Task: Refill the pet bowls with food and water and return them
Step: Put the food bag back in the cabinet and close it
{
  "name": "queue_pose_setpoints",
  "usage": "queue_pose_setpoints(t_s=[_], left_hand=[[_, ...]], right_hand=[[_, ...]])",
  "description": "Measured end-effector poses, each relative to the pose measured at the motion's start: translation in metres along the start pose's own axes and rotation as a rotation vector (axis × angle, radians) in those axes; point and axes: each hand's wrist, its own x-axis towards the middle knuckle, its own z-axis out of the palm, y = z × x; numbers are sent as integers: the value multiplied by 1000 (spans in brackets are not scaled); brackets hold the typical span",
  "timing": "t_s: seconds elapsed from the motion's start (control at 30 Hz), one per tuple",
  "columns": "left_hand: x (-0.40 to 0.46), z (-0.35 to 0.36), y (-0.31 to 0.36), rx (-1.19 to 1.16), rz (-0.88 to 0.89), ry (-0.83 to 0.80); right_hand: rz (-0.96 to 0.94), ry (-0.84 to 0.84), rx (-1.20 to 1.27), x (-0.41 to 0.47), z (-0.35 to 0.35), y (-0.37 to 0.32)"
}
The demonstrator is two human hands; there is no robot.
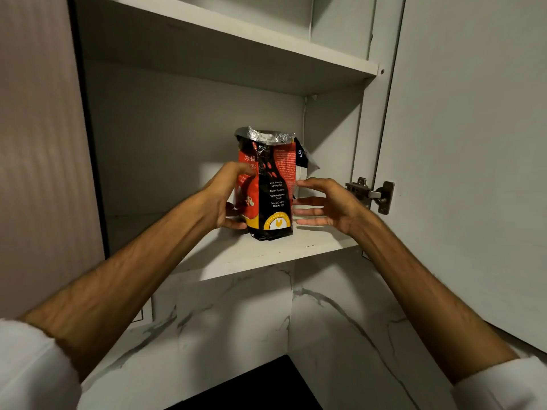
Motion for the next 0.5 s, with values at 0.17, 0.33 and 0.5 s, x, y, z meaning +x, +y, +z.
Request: queue_pose_setpoints(t_s=[0.17,0.33,0.5], left_hand=[[-20,2,-2,-15,23,-18],[-43,4,-3,-11,50,-54],[-69,3,-4,-4,79,-108]], right_hand=[[-11,2,19,-23,4,-5],[-33,3,28,-53,17,-13],[-43,17,41,-83,30,-22]])
